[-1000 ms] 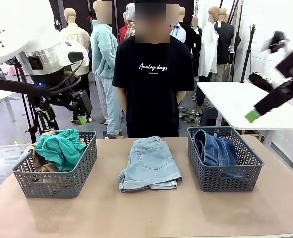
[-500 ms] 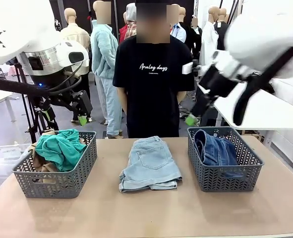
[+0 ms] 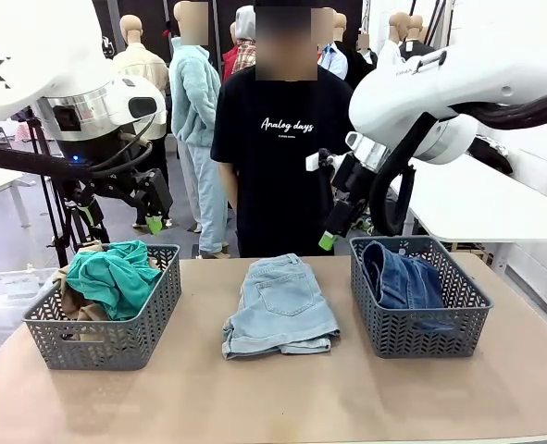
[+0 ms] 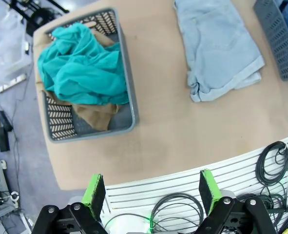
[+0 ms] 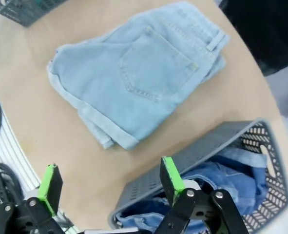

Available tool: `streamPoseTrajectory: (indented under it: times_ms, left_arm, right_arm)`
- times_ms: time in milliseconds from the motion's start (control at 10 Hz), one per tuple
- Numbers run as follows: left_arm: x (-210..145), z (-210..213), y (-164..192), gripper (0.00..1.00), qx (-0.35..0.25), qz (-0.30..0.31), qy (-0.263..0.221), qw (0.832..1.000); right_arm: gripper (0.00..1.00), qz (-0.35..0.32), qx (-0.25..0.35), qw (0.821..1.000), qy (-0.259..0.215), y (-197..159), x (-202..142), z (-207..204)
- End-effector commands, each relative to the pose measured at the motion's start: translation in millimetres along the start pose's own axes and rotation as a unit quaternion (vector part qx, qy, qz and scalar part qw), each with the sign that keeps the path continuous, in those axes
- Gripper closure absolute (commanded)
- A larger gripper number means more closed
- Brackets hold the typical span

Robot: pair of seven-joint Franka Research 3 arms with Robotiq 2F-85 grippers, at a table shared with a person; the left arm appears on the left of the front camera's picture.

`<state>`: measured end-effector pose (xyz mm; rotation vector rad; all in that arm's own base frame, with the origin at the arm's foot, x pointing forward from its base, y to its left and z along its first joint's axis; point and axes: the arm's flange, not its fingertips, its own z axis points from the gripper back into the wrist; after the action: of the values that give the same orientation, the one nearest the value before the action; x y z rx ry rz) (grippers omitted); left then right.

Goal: Sort the tops and bottoms.
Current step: Lift clothes from the center of the table with your right hand.

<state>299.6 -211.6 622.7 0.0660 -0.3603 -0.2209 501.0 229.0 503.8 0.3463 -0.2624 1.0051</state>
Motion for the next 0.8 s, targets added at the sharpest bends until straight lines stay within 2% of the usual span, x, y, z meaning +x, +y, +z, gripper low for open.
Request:
streamPoseTrajectory:
  times_ms: [0,300,400,600,700]
  left_arm:
    - [-1,1,3,0.0,0.001,-0.001,0.002,1.0]
    - [-1,1,3,0.0,0.001,-0.001,0.002,1.0]
    - [-1,1,3,0.0,0.001,-0.001,0.002,1.0]
    - [-1,1,3,0.0,0.001,-0.001,0.002,1.0]
    - [-1,1,3,0.0,0.001,-0.001,0.002,1.0]
  right_arm:
    - [0.0,0.013,-0.01,1.0,-0.019,17,3,18]
    - [0.0,0.011,-0.009,1.0,-0.009,13,6,14]
    - [0.0,0.035,-0.028,0.999,-0.005,18,6,-5]
    - [0.0,0.048,-0.037,0.998,-0.005,-23,23,-27]
    - [0.0,0.058,-0.001,0.998,-0.001,-45,33,-39]
